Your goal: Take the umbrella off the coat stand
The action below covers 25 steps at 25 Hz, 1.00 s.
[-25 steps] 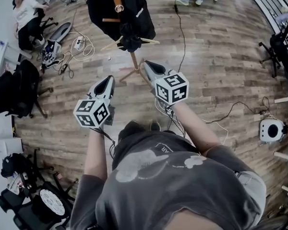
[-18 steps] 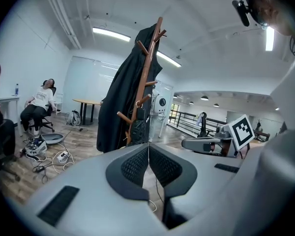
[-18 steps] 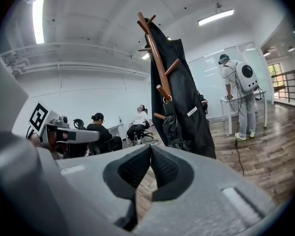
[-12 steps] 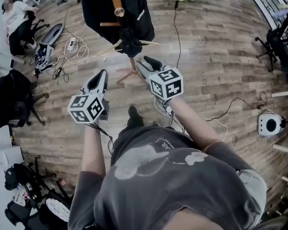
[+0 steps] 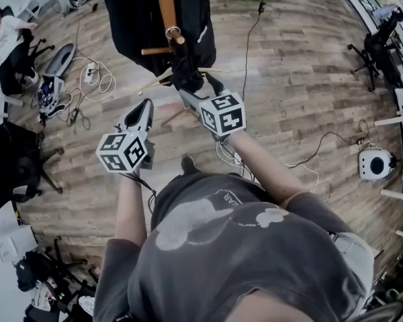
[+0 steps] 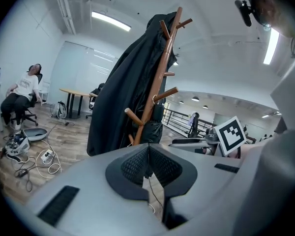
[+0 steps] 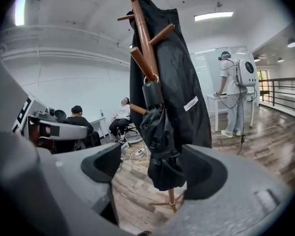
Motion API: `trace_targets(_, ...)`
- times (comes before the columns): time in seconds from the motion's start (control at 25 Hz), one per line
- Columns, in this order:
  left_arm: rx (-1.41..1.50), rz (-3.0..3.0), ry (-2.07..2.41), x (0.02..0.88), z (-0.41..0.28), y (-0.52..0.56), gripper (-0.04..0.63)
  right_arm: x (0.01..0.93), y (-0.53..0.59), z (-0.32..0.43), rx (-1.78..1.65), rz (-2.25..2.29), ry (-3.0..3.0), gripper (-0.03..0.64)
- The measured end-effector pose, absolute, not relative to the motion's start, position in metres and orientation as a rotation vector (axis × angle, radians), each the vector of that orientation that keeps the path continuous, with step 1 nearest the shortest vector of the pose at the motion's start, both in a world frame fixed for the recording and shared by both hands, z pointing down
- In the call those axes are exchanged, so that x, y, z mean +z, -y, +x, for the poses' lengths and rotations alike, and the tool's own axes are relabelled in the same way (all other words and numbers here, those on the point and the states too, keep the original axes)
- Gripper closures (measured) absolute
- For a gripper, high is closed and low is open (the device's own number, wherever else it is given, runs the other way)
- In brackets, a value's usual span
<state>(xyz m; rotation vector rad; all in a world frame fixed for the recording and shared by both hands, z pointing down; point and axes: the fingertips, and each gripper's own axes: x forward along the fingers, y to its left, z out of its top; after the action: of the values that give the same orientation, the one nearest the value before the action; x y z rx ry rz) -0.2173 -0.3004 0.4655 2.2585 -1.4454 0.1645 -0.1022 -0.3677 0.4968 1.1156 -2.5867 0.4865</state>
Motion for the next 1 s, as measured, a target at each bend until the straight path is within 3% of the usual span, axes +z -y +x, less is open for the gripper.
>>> trace_targets(1.0, 0.170, 2.231, 1.326, 0.501, -0.257, 0.372, 0.583, 0.548, 0.451, -0.147, 0.418, 1.234, 2.420, 0.241)
